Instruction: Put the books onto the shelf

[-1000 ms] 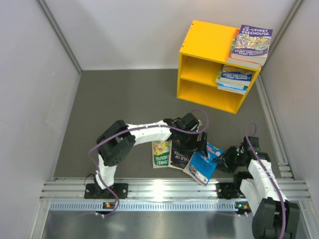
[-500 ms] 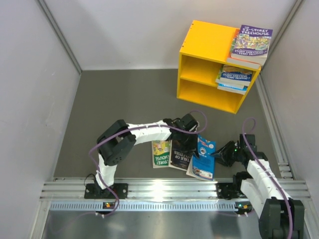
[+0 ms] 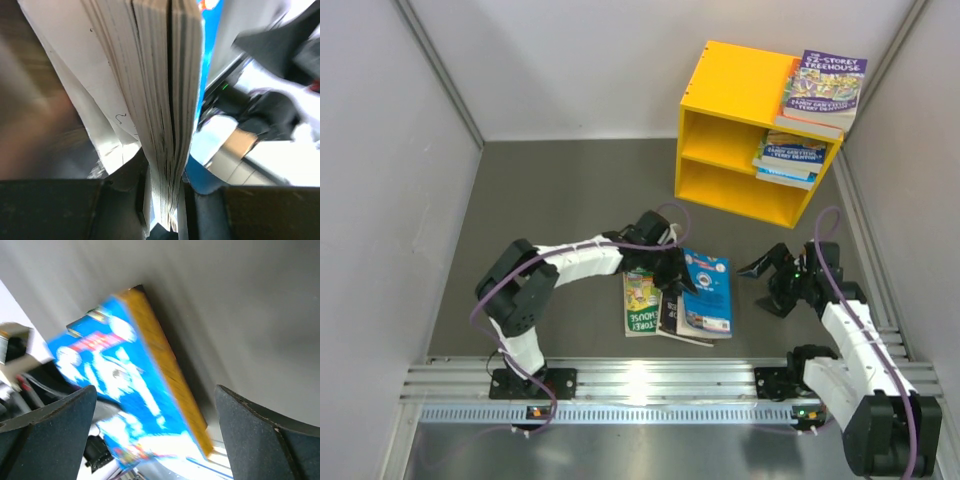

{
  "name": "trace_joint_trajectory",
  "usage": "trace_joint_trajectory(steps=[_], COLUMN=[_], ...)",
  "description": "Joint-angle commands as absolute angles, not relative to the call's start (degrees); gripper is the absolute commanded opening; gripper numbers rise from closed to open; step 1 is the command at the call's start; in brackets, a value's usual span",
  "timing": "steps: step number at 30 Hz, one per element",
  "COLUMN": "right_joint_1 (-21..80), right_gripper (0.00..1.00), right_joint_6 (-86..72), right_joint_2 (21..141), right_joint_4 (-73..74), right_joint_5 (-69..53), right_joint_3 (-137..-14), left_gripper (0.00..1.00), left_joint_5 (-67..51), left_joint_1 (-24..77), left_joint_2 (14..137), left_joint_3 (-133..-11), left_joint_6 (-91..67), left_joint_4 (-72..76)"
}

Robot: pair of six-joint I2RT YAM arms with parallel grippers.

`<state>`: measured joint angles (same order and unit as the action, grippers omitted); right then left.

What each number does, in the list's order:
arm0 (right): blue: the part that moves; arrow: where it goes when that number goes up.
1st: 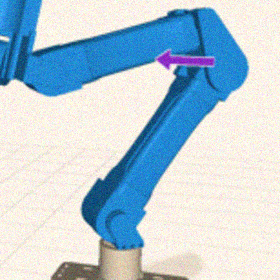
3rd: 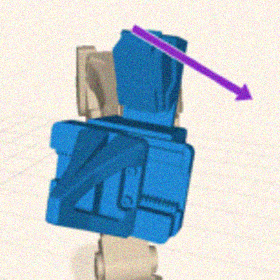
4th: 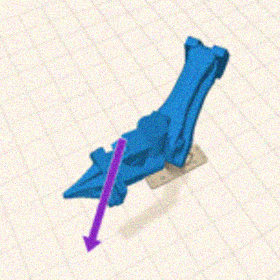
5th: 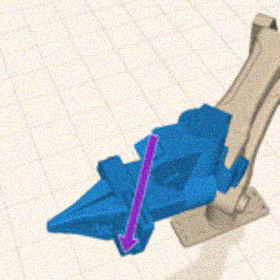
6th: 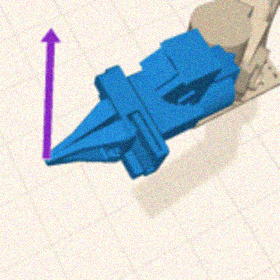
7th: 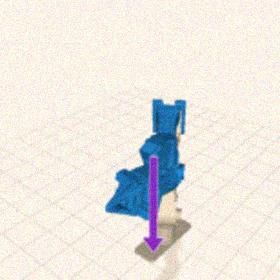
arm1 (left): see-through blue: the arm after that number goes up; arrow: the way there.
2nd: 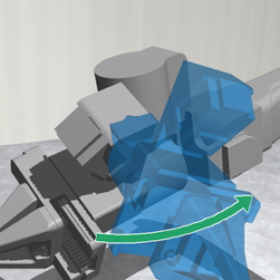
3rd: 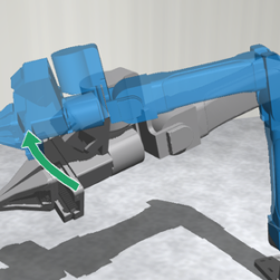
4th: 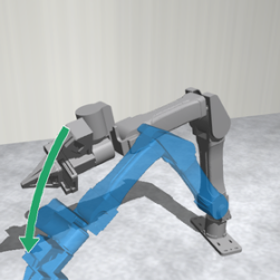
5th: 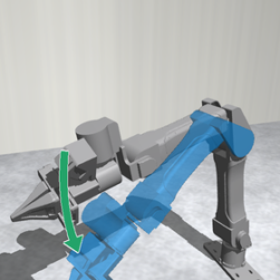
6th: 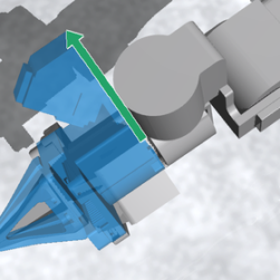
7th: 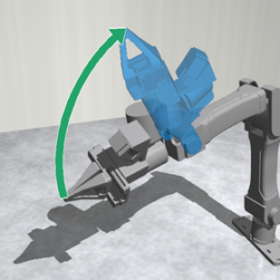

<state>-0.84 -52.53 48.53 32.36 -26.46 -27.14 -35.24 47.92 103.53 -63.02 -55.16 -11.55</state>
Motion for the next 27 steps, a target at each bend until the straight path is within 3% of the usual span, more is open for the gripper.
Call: trace_joint_trajectory(steps=[1,15,18,21,22,24,25,27], right_joint_1=[-0.4,8.1,9.3,9.7,9.8,9.8,9.8,9.8], right_gripper=[1.00,0.99,0.87,0.65,0.52,0.38,0.27,0.16], right_joint_6=[-51.9,-63.4,-63.6,-63.8,-64.1,-64.2,-64.3,-64.3], right_joint_2=[48.8,46.8,48.0,48.1,48.2,48.2,48.3,48.7], right_joint_4=[33.7,18.6,17.7,16.8,16.5,15.9,15.6,15.2], right_joint_5=[-26.9,-29.7,-29.4,-29.4,-29.5,-29.4,-29.4,-29.4], right_joint_3=[-28.9,-21.5,-22.3,-22.9,-22.9,-22.9,-22.9,-23.3], left_gripper=[0.00,0.00,0.00,0.00,0.00,0.00,0.00,0.00], left_joint_5=[-39.9,-46.5,-46.7,-46.6,-46.5,-46.3,-46.2,-45.3], left_joint_1=[42.3,39.8,39.9,39.8,39.9,39.9,39.9,39.9], left_joint_2=[98.3,100.1,101.4,102.9,103.4,104.8,105.2,106.7], left_joint_3=[-60.3,-57.2,-57.8,-58.9,-59.1,-59.8,-60.2,-62.1], left_joint_6=[-58.3,-68.5,-69.5,-69.8,-69.9,-70.0,-70.0,-68.5], left_joint_4=[-3.4,14.6,15.9,16.1,16.2,16.2,16.2,12.7])
